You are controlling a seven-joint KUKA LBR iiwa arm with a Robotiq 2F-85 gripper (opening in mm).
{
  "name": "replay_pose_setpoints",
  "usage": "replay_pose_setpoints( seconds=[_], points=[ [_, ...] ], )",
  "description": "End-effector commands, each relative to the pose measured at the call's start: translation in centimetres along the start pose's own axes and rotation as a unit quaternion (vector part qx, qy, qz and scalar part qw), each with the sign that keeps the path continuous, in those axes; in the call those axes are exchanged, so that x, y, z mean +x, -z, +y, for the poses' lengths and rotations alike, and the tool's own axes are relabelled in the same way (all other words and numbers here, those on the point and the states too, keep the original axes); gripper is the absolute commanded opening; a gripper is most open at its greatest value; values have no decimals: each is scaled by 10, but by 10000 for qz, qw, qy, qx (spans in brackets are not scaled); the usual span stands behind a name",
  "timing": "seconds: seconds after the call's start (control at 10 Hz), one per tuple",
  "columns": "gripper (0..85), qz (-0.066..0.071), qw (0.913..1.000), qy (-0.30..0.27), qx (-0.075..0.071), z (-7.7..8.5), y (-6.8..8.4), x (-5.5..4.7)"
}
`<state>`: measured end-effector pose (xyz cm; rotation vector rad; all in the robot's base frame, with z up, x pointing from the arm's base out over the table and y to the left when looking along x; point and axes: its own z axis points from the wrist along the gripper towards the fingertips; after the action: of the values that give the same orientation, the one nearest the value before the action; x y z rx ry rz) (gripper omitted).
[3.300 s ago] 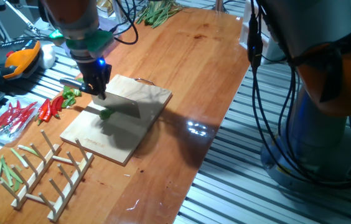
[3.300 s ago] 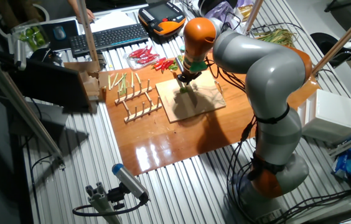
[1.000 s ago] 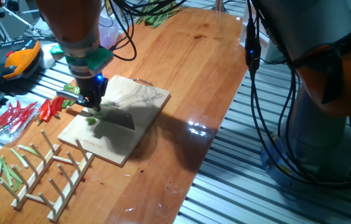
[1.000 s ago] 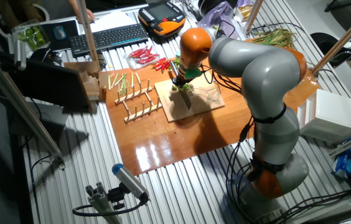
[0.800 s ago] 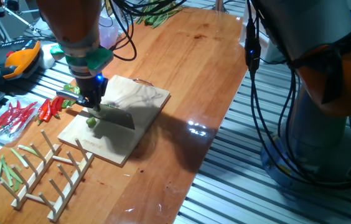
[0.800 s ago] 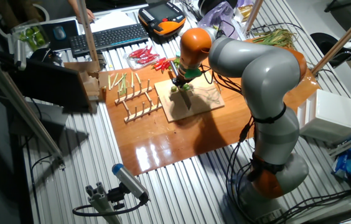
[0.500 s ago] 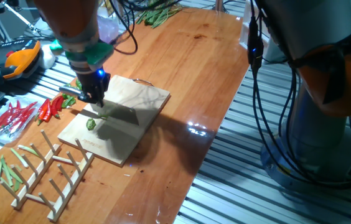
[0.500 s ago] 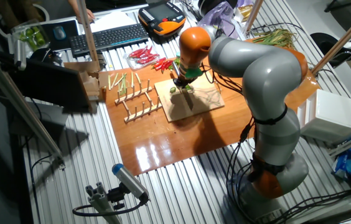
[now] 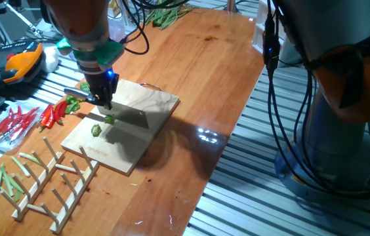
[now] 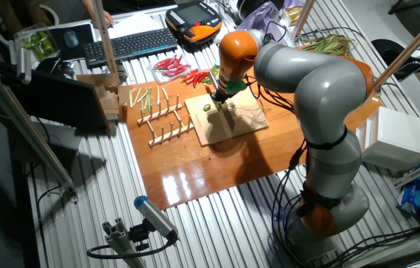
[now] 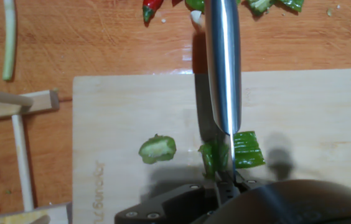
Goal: Chop the chili peppers
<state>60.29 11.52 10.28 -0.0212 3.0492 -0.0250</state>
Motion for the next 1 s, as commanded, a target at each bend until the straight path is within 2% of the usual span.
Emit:
replay_pose_setpoints(
  seconds=[0.0, 0.5, 0.7, 0.9],
  points=[
    [0, -9, 10000, -2, -3, 0, -2, -1],
    [0, -103, 9998, 38, -139, 0, -25, -9],
    [0, -79, 9998, -34, -171, 7, -22, -13],
    [0, -32, 10000, -17, -79, 4, -7, -11]
  ],
)
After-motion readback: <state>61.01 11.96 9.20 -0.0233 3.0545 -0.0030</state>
